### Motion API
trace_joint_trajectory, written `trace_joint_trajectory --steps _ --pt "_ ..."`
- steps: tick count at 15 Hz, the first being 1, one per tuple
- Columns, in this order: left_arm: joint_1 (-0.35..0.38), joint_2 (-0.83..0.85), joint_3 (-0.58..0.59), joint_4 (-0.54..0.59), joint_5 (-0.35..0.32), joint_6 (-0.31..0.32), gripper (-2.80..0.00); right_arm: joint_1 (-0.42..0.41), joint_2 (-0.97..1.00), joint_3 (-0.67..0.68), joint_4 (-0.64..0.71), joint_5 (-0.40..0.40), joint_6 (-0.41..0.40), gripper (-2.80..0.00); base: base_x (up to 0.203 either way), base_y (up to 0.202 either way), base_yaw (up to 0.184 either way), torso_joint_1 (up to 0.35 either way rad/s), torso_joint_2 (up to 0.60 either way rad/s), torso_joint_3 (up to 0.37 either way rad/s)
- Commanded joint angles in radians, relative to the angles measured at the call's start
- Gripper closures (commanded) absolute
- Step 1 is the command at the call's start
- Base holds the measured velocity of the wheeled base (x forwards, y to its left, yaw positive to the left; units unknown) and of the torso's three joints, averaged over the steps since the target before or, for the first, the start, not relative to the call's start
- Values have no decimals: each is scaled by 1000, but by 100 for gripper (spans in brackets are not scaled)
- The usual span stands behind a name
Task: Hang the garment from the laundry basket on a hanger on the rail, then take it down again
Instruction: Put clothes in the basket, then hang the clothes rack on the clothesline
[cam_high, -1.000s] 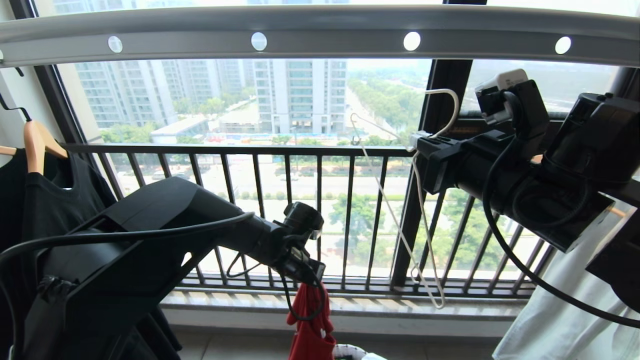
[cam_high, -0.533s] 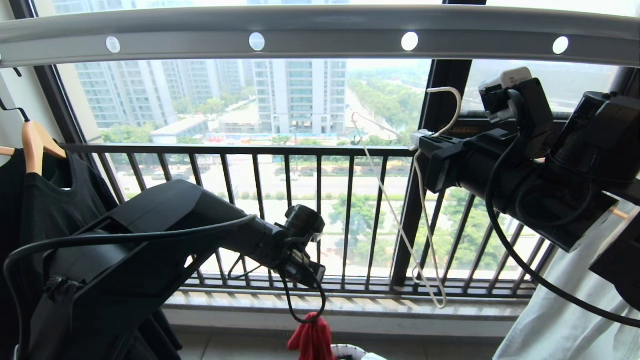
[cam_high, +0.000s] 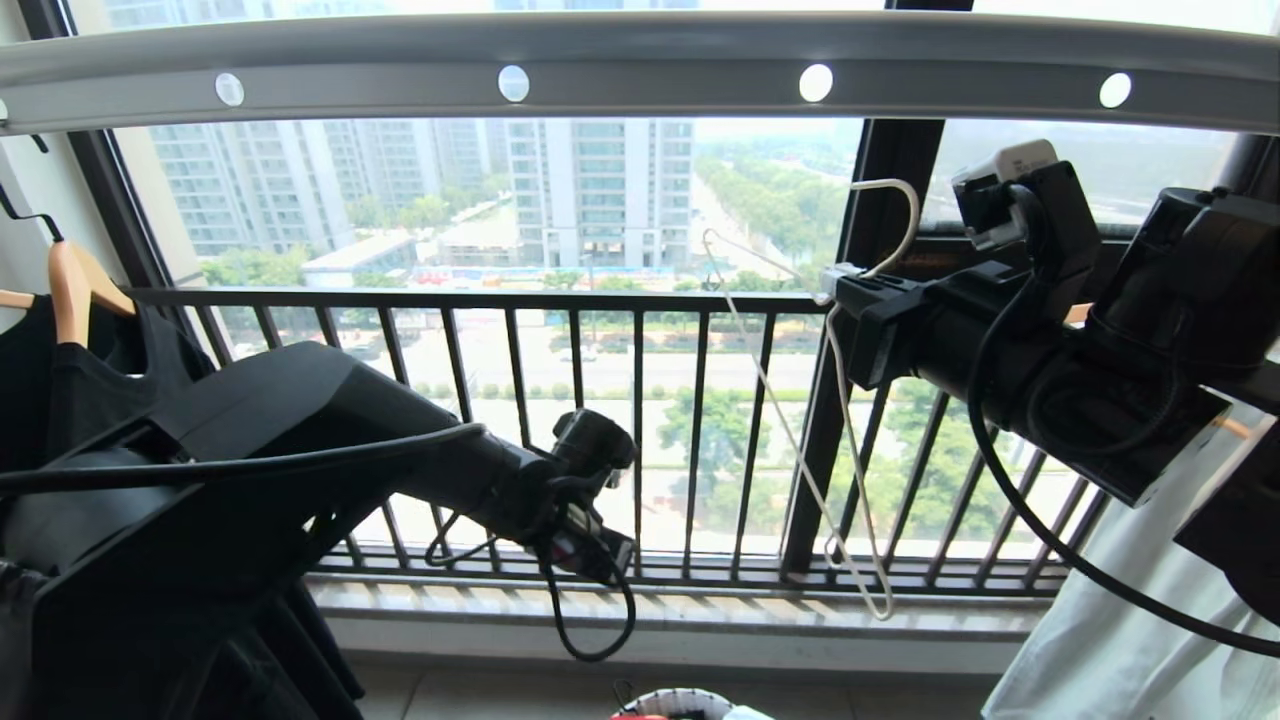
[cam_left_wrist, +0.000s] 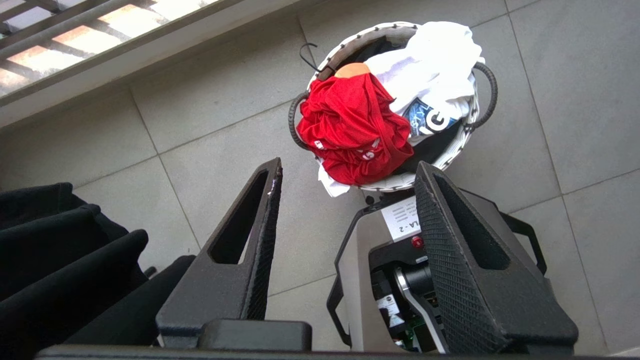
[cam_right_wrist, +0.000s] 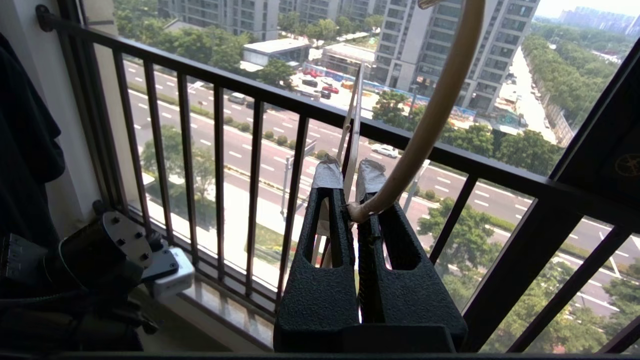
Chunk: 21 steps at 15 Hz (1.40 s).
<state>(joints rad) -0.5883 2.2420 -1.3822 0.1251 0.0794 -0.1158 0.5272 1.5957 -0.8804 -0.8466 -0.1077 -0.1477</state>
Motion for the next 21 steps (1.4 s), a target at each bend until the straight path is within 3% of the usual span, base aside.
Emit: trace_joint_trajectory --steps 1,5,15,21 --pt "0 -152 126 -1 3 -3 0 0 19 9 -7 -1 -4 0 0 0 0 0 0 0" --pt "0 -338 256 -7 26 -7 0 -1 55 12 -11 -3 -28 0 0 0 0 0 0 0" --pt "-11 -633 240 3 21 -1 0 87 29 15 -47 -40 -75 0 0 0 0 0 0 0" --pt "4 -733 225 85 14 2 0 87 34 -90 15 -46 -119 0 0 0 0 0 0 0"
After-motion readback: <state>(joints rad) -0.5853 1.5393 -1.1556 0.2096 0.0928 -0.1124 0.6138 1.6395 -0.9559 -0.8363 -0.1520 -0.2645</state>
